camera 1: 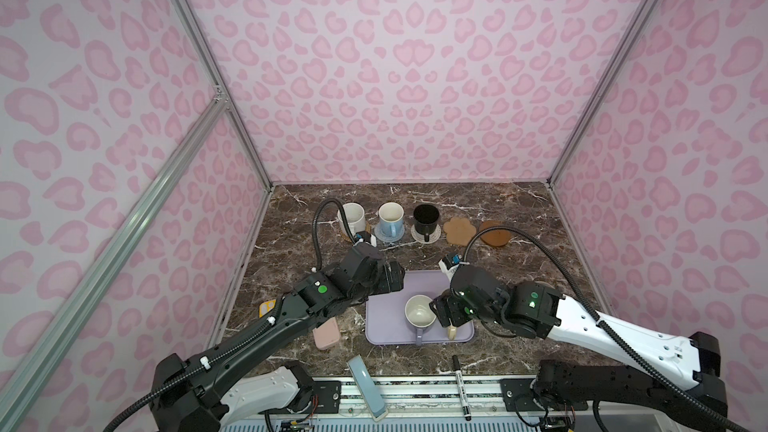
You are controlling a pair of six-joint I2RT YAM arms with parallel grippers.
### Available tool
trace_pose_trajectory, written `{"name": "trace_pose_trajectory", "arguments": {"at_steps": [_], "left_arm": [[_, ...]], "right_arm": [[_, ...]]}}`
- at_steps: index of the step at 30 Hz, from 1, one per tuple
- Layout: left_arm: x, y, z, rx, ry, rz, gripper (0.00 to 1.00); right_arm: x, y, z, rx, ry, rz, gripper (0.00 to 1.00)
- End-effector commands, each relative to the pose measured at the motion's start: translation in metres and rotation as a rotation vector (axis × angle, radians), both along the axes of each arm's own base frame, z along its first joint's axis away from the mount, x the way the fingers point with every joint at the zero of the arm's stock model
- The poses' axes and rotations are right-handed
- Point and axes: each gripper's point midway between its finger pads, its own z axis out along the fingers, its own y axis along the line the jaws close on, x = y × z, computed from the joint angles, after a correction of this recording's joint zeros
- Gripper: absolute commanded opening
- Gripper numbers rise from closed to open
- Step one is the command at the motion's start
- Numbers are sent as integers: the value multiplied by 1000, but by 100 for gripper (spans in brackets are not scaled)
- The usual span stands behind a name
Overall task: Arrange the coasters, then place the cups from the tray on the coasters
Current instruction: 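Open and raise the left gripper while the right moves toward the lavender mug, then lower the right gripper onto the lavender mug's rim and close it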
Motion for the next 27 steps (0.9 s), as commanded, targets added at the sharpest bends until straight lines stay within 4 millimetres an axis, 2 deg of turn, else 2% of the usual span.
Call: {"name": "trace_pose_trajectory", "arguments": {"at_steps": [1, 7, 12, 19, 24, 27], "left_arm": [[-13, -4, -5, -58, 34, -37, 97], [-27, 12, -23, -37, 71, -16, 97], [-28, 3, -25, -136, 77, -5, 97], [-24, 18, -23, -89, 42, 47, 97], [-28, 3, -27, -196, 68, 21, 97], [-27, 7, -35, -175, 77, 38, 97]], "right_arm": [[-10, -1, -7, -27, 3, -51, 85], [-35, 30, -24, 3, 35, 10, 79], [-49, 60, -42, 24, 91, 66, 75], [-55, 63, -74, -60, 145, 21, 68], [-53, 64, -85, -73, 153, 3, 64], [-50, 61, -94, -119, 155, -15, 62]]}}
